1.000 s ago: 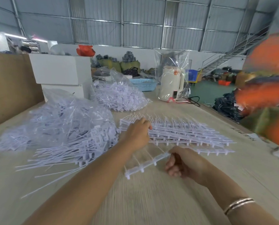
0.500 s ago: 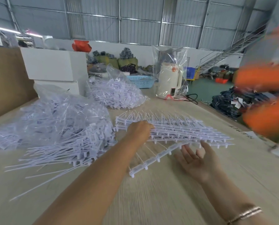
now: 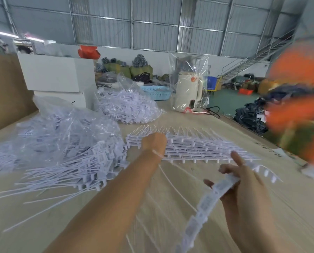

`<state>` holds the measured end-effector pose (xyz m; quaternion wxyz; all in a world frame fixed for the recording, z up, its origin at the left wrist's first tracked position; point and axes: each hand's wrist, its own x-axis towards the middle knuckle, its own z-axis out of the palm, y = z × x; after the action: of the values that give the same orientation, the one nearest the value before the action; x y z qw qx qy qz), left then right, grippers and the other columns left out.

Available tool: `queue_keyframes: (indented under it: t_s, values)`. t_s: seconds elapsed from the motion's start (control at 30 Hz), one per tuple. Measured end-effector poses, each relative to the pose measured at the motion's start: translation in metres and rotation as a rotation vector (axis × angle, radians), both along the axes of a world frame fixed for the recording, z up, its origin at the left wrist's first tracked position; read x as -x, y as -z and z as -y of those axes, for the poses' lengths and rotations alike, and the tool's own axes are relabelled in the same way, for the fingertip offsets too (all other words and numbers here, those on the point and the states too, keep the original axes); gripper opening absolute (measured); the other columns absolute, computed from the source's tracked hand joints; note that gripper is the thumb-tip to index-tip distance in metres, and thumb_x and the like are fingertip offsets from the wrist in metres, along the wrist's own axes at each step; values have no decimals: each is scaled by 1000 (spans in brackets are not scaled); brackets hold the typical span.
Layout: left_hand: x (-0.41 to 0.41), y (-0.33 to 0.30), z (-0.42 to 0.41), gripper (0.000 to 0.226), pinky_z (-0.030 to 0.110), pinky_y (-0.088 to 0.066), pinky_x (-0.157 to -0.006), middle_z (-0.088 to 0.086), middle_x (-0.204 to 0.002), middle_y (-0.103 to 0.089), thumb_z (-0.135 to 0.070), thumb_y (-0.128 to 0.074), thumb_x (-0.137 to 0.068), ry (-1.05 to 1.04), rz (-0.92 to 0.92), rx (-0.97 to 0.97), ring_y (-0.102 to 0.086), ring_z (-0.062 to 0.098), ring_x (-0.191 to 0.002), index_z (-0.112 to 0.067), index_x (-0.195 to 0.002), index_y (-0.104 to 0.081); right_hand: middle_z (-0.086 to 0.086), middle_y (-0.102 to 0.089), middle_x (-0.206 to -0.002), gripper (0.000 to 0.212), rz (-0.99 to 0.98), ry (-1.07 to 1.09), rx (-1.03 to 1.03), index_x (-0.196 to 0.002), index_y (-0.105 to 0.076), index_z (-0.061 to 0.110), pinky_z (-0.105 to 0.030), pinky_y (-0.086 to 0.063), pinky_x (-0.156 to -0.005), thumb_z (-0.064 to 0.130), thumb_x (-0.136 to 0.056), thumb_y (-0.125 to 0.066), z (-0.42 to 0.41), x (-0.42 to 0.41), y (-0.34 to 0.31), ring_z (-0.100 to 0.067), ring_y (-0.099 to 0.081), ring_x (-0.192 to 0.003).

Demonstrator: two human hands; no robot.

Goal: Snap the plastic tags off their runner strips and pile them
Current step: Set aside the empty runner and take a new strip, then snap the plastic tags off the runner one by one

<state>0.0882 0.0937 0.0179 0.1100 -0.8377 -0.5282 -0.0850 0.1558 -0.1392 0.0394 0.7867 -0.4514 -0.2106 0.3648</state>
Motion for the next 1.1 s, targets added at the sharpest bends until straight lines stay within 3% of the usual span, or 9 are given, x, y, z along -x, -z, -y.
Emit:
queue_keyframes:
  t_s: [0.33,0.57,0.73,0.83,0.87,0.93,1.0,1.03,1.1]
  values:
    - [-9,14,-9,19,27,-43,-76,0,-96,-67,-22,-49,-92,236,63,67,-63,20,-96,-15,-90,-67,-14,-56,-56,34,161,-292,118,-110,-54,21,-30,-45,-35,-1,-93,-35,16,0,11,-22,-46,-39]
    - [33,-16,12,31,31,-52,-78,5,-91,-63,-38,-36,-100,318,1429,1132,-61,18,-79,-18,-95,-58,-12,-52,-57,26,284,-641,275,-89,-67,2,-26,-45,-42,3,-78,-43,-35,-36,12,-19,-49,-42]
    - [65,-27,38,49,41,-55,-78,15,-114,-58,-48,-41,-95,349,1589,1386,-62,30,-91,-9,-122,-52,-8,-46,-58,10,629,-941,256,-80,-56,9,-27,-47,-45,14,-75,-50,-57,-44,8,-19,-47,-44]
    - [88,-27,51,39,40,-54,-83,15,-108,-65,-40,-46,-92,449,1701,1378,-66,29,-88,-9,-113,-58,29,-59,-115,34,832,-938,-35,-125,-48,51,-35,-34,-101,55,-91,-43,-57,-41,31,-6,-57,-109]
    - [95,-26,54,38,43,-52,-87,15,-103,-68,-39,-45,-93,462,1711,1345,-67,28,-85,-10,-113,-59,47,-42,-126,40,886,-966,-14,-125,-37,66,-42,-4,-112,70,-85,-37,-58,-44,41,13,-42,-121]
    - [110,-23,59,40,47,-49,-90,12,-89,-71,-39,-43,-94,443,1661,1265,-68,24,-80,-11,-118,-61,56,-46,-106,32,1123,-1052,108,-96,-47,78,-23,-6,-116,88,-67,-36,-61,-39,27,23,-41,-114]
    - [123,-19,65,44,42,-56,-82,12,-87,-71,-42,-47,-89,428,1602,1233,-69,24,-82,-12,-115,-65,16,-67,-87,45,1068,-1069,388,-87,-71,41,-35,-26,-113,65,-90,-33,-72,-28,-1,-12,-58,-94]
    - [128,-18,69,46,38,-59,-75,13,-91,-71,-46,-48,-85,413,1584,1223,-69,26,-85,-12,-110,-68,-11,-63,-83,55,1144,-1037,532,-90,-70,9,-38,-39,-101,49,-98,-33,-82,-32,-10,-25,-55,-81]
    - [136,-18,79,48,32,-58,-65,15,-95,-70,-51,-46,-87,344,1551,1168,-70,26,-84,-13,-98,-74,-25,-57,-93,56,1377,-1041,684,-109,-58,-10,-34,-43,-80,40,-100,-34,-83,-25,-31,-33,-53,-82]
